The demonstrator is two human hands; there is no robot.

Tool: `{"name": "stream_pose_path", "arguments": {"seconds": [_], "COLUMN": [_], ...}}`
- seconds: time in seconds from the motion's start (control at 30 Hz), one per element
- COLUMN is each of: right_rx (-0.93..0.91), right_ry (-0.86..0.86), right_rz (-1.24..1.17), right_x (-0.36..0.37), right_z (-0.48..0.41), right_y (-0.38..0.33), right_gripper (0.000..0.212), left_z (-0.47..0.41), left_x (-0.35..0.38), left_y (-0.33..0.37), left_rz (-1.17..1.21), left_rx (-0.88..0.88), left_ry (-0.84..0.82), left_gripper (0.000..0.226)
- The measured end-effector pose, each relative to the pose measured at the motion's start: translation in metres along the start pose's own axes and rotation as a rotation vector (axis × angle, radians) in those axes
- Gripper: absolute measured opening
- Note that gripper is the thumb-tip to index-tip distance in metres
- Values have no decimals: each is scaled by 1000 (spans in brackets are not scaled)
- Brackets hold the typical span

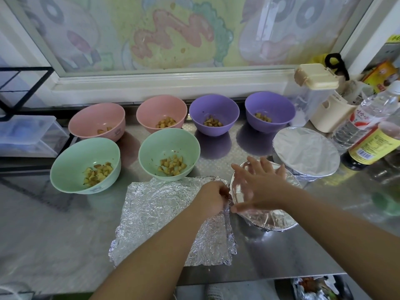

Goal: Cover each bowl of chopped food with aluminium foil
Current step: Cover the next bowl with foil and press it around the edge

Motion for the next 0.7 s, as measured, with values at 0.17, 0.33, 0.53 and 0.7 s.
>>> {"name": "stream_pose_path", "arguments": {"seconds": [0.17, 0.33, 0.53, 0.7], "right_rx": [5, 5, -2, 0], "right_ry": [4, 3, 0, -7], "right_rz": [-15, -23, -16, -11], "right_x": [2, 1, 0, -1], "right_z": [-1, 1, 1, 2], "right_y": [0, 0, -1, -1], "right_gripper": [132, 132, 132, 131], "left_z": [-5, -9, 7, 30], "left_x": [-2, 2, 15, 28], "left_y": [6, -11, -15, -22], "left_rz": [-113, 427, 1317, 1315], "left_rx": [44, -243, -612, -738], "left_ry": [49, 31, 19, -72], "left_gripper": [17, 21, 5, 30]}}
Point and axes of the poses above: each hand's wrist, its own z-axis away from the middle knuckle, its own x-axis out of the palm, y = z × x, the point moved 6 cm from there along -z, towards the middle knuckle, and after that the axes turned 2 degrees about -x, right-handed, at the moved point
